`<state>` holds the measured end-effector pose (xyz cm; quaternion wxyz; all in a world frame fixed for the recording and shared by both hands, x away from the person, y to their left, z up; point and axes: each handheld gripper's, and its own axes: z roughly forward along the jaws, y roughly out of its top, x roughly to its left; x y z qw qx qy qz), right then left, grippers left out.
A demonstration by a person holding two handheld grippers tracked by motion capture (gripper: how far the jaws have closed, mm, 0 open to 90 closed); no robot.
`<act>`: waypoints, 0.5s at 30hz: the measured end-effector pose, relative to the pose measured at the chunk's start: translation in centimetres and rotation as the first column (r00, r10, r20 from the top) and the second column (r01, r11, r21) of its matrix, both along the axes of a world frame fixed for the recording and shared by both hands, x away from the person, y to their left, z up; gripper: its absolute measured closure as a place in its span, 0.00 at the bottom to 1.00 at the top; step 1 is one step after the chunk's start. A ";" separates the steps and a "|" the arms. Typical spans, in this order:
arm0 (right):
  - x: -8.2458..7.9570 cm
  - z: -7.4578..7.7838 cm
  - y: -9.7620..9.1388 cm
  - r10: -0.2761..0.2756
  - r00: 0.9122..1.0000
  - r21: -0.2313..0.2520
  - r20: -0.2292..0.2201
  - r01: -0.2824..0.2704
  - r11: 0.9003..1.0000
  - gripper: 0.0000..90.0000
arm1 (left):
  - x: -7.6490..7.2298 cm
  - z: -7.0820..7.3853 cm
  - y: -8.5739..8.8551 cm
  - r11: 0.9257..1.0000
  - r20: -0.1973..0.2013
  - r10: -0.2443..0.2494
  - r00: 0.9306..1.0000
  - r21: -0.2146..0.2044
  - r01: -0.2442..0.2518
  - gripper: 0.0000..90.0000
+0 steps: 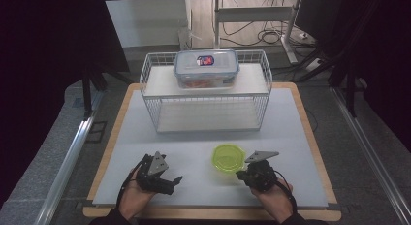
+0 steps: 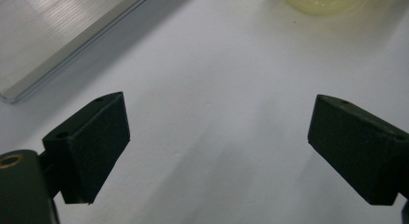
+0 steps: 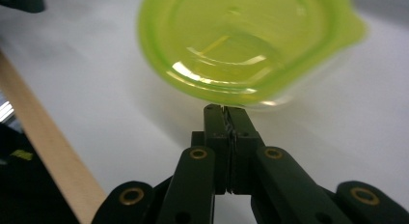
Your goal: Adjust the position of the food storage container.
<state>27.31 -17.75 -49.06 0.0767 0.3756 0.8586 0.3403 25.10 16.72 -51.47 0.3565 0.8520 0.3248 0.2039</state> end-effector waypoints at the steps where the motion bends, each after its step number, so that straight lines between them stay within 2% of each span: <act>1: 0.1 0.0 -0.3 -0.012 1.000 -0.002 -0.001 0.012 1.000 0.99 | 0.0 0.0 0.0 1.000 0.000 0.000 1.000 0.000 0.000 0.08; 6: 0.9 -0.1 -1.5 -0.050 0.999 -0.002 0.002 0.050 0.999 0.99 | 0.0 0.0 0.0 1.000 0.000 0.000 1.000 -0.001 0.000 0.08; 9: 1.0 -0.2 -1.8 -0.051 0.999 -0.014 0.009 0.051 0.999 0.97 | 0.0 0.0 0.0 1.000 0.001 -0.001 1.000 -0.001 0.001 0.08; 15: 1.2 -0.2 -3.1 -0.053 0.998 -0.048 0.034 0.055 0.997 0.80 | 0.0 0.0 0.1 1.000 0.000 -0.002 1.000 -0.003 0.002 0.08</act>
